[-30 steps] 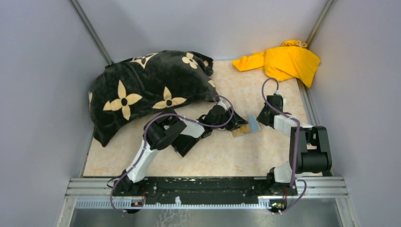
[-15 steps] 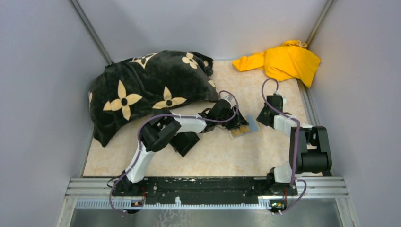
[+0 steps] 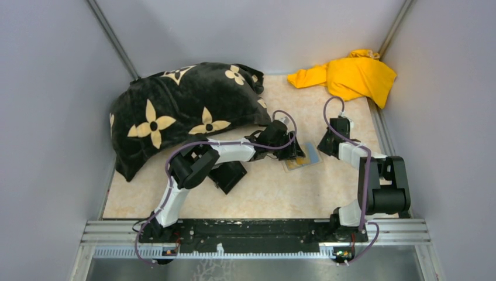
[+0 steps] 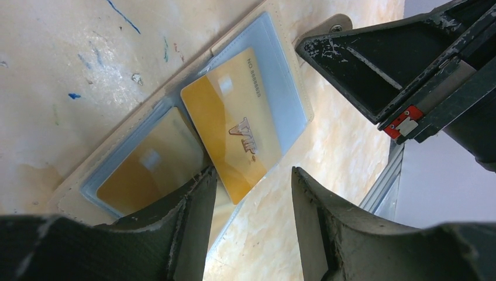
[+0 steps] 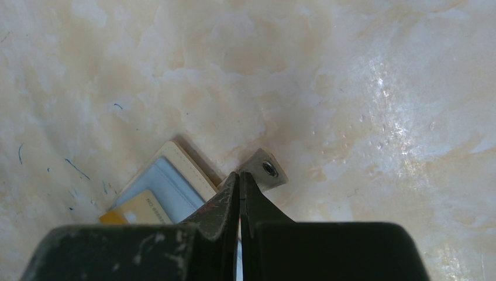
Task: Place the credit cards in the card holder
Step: Insert the credit card into the card holder.
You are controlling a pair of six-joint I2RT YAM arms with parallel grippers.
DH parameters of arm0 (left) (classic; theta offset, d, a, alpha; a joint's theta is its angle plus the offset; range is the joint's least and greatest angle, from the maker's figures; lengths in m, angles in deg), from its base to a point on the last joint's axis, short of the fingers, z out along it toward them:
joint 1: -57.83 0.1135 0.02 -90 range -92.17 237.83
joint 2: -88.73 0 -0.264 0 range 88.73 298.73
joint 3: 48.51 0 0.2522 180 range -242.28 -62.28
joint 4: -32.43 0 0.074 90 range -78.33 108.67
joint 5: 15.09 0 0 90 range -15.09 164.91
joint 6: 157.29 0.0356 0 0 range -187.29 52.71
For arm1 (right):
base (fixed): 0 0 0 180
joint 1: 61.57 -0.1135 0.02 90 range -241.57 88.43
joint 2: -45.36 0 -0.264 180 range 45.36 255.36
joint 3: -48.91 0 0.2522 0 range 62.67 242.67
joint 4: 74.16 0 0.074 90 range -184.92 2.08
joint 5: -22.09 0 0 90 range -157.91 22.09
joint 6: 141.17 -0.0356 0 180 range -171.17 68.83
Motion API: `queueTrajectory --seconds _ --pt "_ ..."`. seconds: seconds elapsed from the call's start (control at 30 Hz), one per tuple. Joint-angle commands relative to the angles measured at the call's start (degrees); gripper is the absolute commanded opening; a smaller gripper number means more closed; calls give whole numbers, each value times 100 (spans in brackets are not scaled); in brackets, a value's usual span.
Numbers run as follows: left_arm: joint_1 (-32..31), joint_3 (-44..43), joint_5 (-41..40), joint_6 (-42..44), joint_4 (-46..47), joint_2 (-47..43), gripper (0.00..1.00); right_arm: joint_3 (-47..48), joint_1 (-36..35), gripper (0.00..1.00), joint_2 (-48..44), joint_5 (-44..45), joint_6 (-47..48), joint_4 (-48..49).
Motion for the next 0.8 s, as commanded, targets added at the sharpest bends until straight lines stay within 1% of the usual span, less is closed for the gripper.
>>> queueTrajectory --seconds 0.0,0.4,0.77 --pt "-25 -13 -107 368 -1042 56 58 -290 -147 0 403 -338 -10 -481" --pt "-48 -368 96 337 -1080 273 51 -293 -197 0 451 -346 -24 -447" --pt "-127 -839 213 205 -1096 585 49 -303 -277 0 451 -351 -69 -449"
